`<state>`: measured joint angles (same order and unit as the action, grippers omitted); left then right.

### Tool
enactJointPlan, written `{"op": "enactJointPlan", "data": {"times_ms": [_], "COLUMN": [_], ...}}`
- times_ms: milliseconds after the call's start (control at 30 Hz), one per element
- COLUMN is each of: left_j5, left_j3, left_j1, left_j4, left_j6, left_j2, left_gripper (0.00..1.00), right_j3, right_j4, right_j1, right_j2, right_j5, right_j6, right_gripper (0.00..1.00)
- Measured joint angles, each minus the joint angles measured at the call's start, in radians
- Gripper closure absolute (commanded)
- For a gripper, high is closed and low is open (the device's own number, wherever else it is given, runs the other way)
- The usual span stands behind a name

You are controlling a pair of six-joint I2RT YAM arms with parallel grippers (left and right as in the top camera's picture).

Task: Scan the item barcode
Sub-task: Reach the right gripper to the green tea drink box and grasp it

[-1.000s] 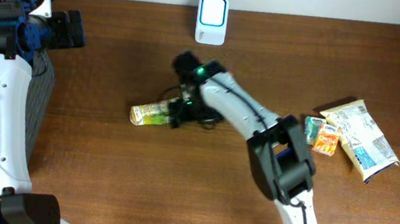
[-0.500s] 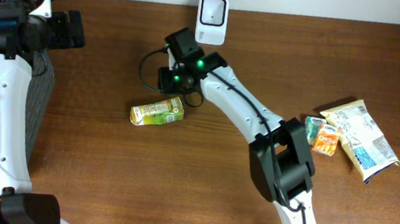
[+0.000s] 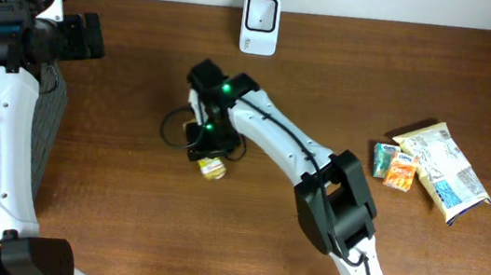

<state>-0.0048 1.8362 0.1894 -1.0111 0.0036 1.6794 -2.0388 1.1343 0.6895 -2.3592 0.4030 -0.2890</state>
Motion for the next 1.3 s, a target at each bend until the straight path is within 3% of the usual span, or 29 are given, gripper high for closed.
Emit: {"op": "enactJointPlan", "data": {"times_ms": [167, 267, 367, 567, 667, 733, 767, 967, 1033, 1133, 1300], "left_j5": [0.000, 0.000, 0.000, 0.000, 0.000, 0.000, 0.000, 0.000, 0.000, 0.000, 0.000], "left_j3": [0.000, 0.000, 0.000, 0.000, 0.000, 0.000, 0.000, 0.000, 0.000, 0.000, 0.000], "left_j1": [0.000, 0.000, 0.000, 0.000, 0.000, 0.000, 0.000, 0.000, 0.000, 0.000, 0.000], "left_j4": [0.000, 0.000, 0.000, 0.000, 0.000, 0.000, 0.000, 0.000, 0.000, 0.000, 0.000], "left_j6": [0.000, 0.000, 0.000, 0.000, 0.000, 0.000, 0.000, 0.000, 0.000, 0.000, 0.000], "left_j2": [0.000, 0.000, 0.000, 0.000, 0.000, 0.000, 0.000, 0.000, 0.000, 0.000, 0.000], "left_gripper": [0.01, 0.01, 0.01, 0.01, 0.01, 0.01, 0.01, 0.01, 0.01, 0.01, 0.01], "right_j3": [-0.022, -0.024, -0.026, -0.026, -0.026, -0.026, -0.026, -0.026, -0.026, -0.026, -0.026], "right_j4": [0.067, 0.068, 0.066, 0.047, 0.017, 0.015, 0.017, 0.051, 0.070, 0.086, 0.017], "right_j1": [-0.140, -0.159, -0.159, -0.217, -0.228, -0.226, -0.224, -0.145, -0.132, -0.128, -0.013], "right_j2": [0.000, 0.000, 0.000, 0.000, 0.000, 0.000, 0.000, 0.000, 0.000, 0.000, 0.000], "right_j5": [-0.002, -0.017, -0.045, -0.153, -0.171, -0.171, -0.170, -0.141, -0.140, -0.140, -0.233], "right_j6": [0.190, 0.357, 0.416, 0.190, 0.156, 0.083, 0.017, -0.330, -0.417, -0.456, -0.471], "right_gripper": [0.25, 0.20, 0.25, 0.27, 0.44, 0.44, 0.36, 0.43, 0.41, 0.11, 0.09]}}
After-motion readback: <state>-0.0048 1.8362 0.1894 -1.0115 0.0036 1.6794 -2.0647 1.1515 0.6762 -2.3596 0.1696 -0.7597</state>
